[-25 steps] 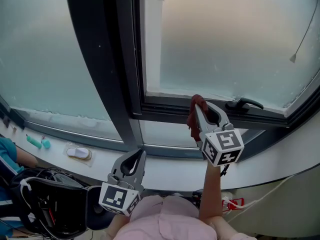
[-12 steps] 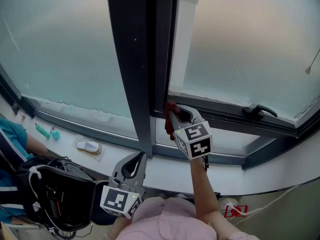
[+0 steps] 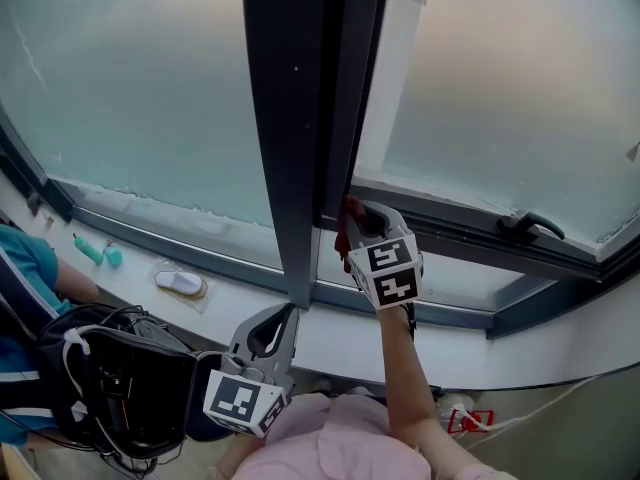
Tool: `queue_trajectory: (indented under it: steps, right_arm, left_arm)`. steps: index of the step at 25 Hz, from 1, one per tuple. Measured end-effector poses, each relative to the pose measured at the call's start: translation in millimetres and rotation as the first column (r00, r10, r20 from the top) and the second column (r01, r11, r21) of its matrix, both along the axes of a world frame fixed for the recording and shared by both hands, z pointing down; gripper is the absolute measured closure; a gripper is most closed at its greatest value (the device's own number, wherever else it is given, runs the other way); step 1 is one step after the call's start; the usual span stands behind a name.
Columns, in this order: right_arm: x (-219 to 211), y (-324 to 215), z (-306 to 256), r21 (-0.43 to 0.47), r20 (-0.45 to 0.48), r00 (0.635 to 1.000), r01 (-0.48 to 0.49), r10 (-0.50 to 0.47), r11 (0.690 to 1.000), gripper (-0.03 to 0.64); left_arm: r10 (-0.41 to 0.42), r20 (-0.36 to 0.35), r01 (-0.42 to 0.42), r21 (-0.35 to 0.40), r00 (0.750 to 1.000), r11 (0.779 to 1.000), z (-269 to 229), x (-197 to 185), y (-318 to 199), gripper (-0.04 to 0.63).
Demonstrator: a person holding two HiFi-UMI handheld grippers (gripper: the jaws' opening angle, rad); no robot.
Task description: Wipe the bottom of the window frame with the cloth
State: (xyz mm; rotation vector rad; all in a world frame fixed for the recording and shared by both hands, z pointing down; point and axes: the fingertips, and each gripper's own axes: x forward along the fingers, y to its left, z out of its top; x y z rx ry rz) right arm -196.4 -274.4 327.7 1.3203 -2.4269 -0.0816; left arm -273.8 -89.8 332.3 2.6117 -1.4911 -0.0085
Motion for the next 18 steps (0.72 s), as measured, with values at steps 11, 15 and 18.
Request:
queue_trajectory:
  steps: [11,15,18]
  right_arm:
    - [15,3,-1,-0.006,0.018,1.000,-0.020,0.020,1.000,0.565]
    - [24,5,-3,-0.013,0.028,0.999,-0.037,0.037,0.999,0.563]
    - [24,10,-6,0.000,0.018,0.999,-0.040,0.040,0.999,0.563]
  left_arm:
    - [0.014,-0.006,-0.014,-0.008,1.000,1.000,2,2,2,0.598]
    - [0.021,-0.008,-0.021,-0.003,1.000,1.000,1,4,5,0.597]
    - [0.025,-0.012,-0.025,0.003,1.000,1.000,-1,3,10,0.597]
